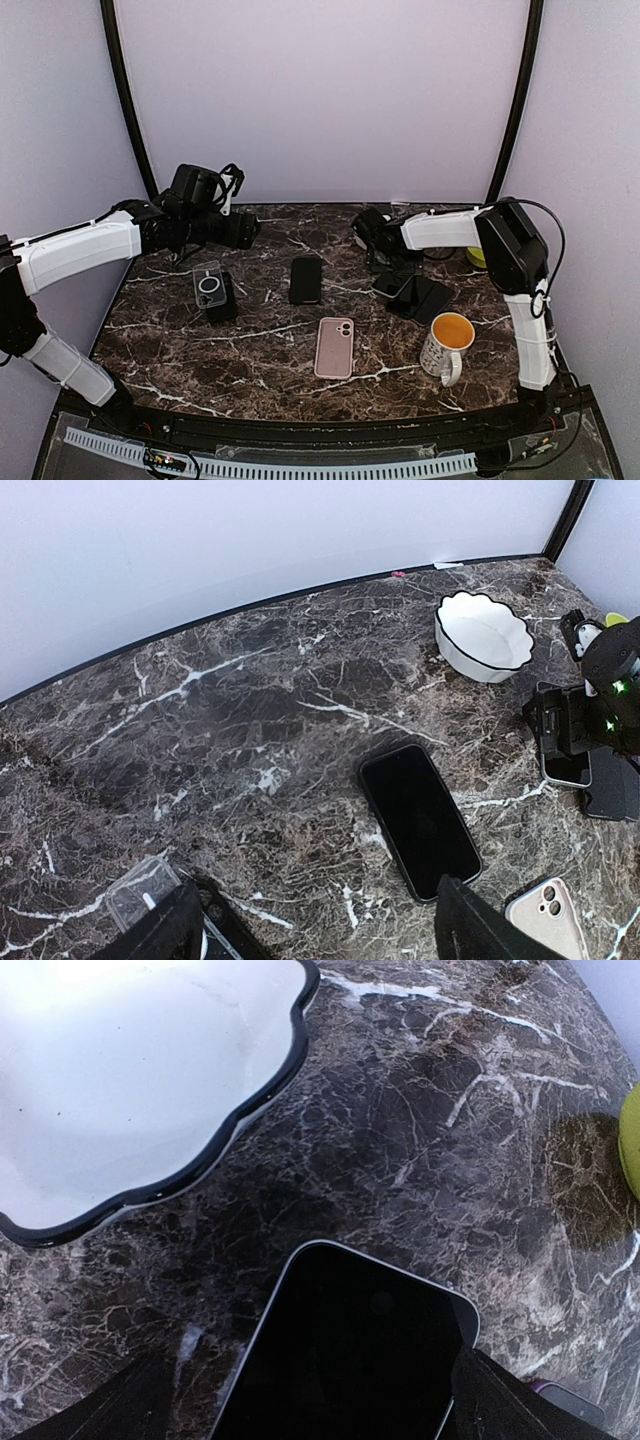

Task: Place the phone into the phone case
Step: Move the phone to the center of the board.

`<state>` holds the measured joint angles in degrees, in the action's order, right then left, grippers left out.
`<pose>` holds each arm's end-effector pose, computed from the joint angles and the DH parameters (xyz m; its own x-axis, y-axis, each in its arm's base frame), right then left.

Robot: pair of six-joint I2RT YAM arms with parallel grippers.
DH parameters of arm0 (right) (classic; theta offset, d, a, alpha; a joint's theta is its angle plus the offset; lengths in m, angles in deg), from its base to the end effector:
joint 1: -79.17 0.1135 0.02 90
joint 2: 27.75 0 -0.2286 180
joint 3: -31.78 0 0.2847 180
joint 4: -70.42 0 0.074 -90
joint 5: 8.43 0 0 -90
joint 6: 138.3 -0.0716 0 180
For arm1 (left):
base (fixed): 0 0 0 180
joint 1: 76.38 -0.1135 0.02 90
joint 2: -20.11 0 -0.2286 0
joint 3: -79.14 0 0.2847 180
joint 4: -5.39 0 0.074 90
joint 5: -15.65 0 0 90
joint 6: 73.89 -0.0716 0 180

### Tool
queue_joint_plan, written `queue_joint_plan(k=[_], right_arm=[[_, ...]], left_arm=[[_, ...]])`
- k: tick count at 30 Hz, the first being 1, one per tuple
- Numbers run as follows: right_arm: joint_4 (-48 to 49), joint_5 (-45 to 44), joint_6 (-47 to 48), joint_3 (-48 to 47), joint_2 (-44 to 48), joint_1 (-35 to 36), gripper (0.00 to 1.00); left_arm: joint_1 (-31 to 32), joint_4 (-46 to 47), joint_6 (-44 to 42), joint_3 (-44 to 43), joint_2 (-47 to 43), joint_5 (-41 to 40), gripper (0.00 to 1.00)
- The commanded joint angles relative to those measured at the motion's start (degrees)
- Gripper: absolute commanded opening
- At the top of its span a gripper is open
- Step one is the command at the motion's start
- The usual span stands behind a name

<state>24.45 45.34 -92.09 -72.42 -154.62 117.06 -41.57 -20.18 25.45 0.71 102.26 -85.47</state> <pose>0.3952 0.2539 0.0639 -0.7558 0.1191 -0.6438 0.2736 0.9508 -0.1453 0.3352 -0.2163 0.2509 -0.4648 0.1292 -0.8759 0.3512 0.9350 -0.0484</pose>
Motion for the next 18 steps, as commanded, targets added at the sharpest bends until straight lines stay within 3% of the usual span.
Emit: queue_joint_plan(k=[1, 5, 11, 18], right_arm=[[-1.1, 4.4, 0.9, 1.8, -1.8, 0.3, 0.99], [0.1, 8.1, 2.6, 4.0, -0.7, 0.3, 0.99], [8.2, 23.7, 8.1, 9.4, 3.1, 1.5, 0.88], [3.4, 25.9, 13.3, 8.0, 2.2, 4.8, 0.84]], left_arm=[[-0.3, 0.6, -1.0, 0.8, -0.9, -0.1, 0.82], [-0.3, 0.6, -0.9, 0.8, -1.0, 0.4, 0.82], [-0.3, 0.6, -1.2, 0.7, -1.1, -0.1, 0.82], [-0.3, 0.7, -1.5, 0.7, -1.6, -0.5, 0.82]])
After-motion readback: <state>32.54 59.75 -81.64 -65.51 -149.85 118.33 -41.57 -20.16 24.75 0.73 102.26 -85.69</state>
